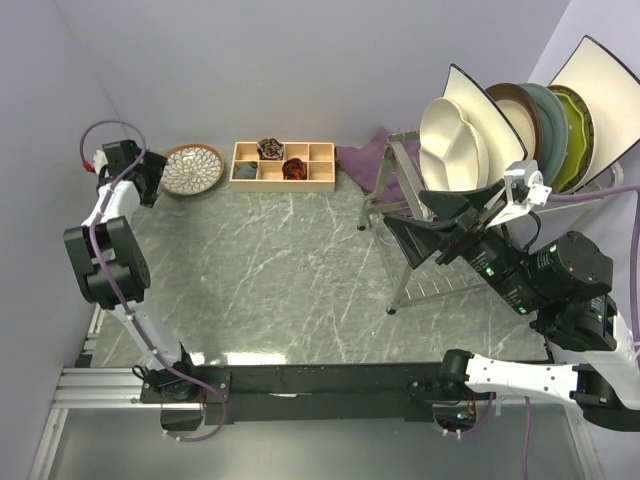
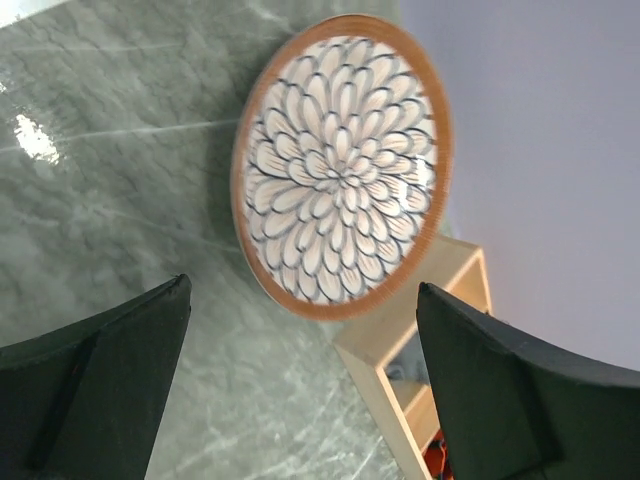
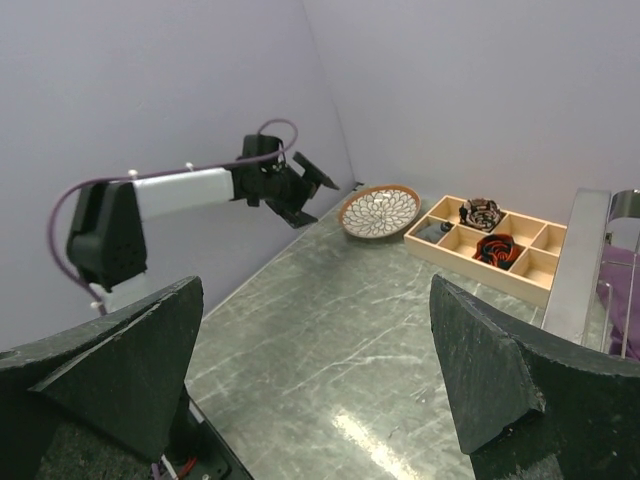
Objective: Unload the plates from the dish rack
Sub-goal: Place the plate at the corner of the board.
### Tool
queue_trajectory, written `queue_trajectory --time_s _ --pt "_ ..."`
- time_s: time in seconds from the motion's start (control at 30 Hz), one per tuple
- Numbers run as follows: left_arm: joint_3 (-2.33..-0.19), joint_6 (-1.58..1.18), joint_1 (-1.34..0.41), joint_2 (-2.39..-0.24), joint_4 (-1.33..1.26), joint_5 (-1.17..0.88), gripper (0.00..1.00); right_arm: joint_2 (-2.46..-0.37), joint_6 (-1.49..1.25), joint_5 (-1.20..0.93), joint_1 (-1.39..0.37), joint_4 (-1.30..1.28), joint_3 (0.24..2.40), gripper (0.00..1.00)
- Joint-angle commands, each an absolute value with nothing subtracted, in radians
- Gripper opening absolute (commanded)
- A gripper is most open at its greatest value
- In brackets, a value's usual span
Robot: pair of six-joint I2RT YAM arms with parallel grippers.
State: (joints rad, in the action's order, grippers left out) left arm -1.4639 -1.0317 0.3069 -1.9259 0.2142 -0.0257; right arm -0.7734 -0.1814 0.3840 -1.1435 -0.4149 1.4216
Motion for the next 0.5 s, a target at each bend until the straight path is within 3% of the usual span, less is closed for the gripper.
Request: queue_trajectory --time_s 0.0,0.23,0.47 --pt "-1.465 -0.96 0.246 -1.754 0.271 0.07 0.99 -0.787 -0.169 0.394 -1.149 -0.414 1.457 1.0" --pt "-1.303 -0.841 0.008 -1.438 0.132 -0.015 1.0 -0.788 -0.17 0.4 -1.15 -0.42 1.459 1.0" --pt "-0.964 -0.793 -0.254 -1.003 -0.181 -0.175 1.0 -0.808 -0.166 0.422 -1.15 -0.433 1.468 1.0"
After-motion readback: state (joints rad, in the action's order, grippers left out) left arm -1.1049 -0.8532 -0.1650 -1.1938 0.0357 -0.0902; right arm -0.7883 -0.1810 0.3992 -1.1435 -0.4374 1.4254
